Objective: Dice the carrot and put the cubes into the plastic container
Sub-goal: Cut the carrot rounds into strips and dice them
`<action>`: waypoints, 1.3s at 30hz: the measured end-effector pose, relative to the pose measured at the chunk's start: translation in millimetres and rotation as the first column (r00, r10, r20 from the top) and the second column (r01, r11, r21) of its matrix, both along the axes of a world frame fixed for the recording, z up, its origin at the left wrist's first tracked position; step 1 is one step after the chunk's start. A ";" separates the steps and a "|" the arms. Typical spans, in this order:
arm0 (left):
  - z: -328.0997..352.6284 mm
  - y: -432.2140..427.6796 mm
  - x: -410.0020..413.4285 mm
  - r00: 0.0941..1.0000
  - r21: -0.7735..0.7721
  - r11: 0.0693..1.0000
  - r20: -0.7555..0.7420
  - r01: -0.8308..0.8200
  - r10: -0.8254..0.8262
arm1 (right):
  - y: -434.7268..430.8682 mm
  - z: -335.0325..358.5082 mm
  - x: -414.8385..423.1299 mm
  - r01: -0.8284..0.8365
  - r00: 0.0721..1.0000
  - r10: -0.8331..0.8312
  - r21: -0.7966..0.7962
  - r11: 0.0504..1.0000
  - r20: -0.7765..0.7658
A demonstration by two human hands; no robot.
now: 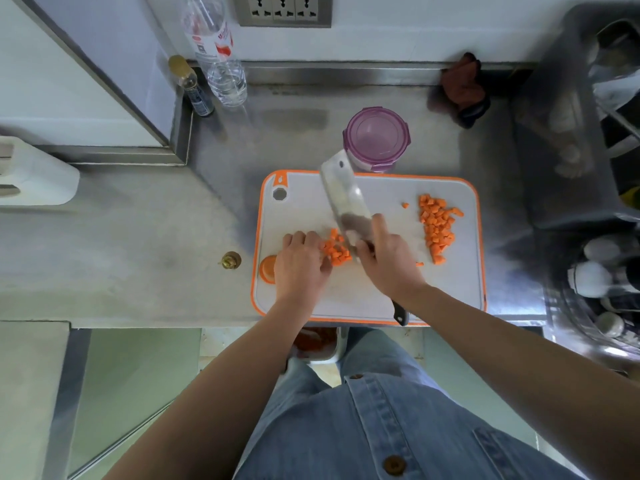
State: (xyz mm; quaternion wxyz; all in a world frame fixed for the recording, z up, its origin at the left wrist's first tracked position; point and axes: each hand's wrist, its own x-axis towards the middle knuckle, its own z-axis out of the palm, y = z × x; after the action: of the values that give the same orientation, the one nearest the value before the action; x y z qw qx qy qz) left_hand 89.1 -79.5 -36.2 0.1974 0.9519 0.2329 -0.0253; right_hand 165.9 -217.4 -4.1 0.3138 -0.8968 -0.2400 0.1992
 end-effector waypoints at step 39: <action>16.3 -68.4 62.3 0.643 0.287 0.593 -0.517 0.752 -0.565 | -116.7 8.2 29.0 0.417 0.870 -0.404 -0.015 0.909 -0.284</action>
State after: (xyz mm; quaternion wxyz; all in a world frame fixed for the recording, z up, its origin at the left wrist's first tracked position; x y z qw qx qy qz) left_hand 151.4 -147.8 -19.9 -0.1164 0.9620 -0.1128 -0.2195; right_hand 194.9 -334.1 4.1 0.4004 -0.8823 -0.0017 0.2474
